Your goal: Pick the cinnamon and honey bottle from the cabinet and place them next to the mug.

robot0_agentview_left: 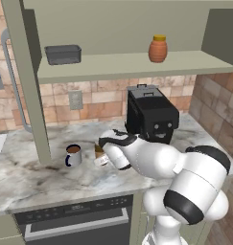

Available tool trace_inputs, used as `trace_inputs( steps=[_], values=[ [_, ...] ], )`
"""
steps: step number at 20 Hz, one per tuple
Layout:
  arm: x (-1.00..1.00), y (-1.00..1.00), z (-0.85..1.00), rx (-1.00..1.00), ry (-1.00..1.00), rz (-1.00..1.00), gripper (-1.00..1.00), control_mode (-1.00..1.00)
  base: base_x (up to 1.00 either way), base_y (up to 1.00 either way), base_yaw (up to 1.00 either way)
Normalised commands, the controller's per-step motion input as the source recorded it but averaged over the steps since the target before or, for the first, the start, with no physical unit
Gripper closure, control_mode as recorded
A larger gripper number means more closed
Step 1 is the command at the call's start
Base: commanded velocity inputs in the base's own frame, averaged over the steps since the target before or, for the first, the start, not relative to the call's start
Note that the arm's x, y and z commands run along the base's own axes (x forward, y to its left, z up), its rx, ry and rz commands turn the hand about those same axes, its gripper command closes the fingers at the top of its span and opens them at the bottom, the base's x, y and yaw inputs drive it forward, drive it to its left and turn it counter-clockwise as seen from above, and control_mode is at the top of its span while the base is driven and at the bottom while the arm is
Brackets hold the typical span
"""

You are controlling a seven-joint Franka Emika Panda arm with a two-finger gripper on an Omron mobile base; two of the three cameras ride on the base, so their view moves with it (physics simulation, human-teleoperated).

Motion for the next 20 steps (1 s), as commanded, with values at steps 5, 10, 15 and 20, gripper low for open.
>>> trace_inputs(
  steps=[5, 10, 15, 20],
  values=[
    [0.01, 0.04, -0.03, 0.00, -0.06, 0.00, 1.00, -1.00, 0.00, 0.00, 0.00],
    [0.06, 0.05, 0.00, 0.00, 0.00, 0.00, 1.00, -1.00, 0.00, 0.00, 0.00],
    [0.11, 0.01, 0.00, 0.00, 0.00, 0.00, 1.00, -1.00, 0.00, 0.00, 0.00],
    [0.16, 0.00, 0.00, 0.00, 0.00, 0.00, 1.00, -1.00, 0.00, 0.00, 0.00]
  ],
)
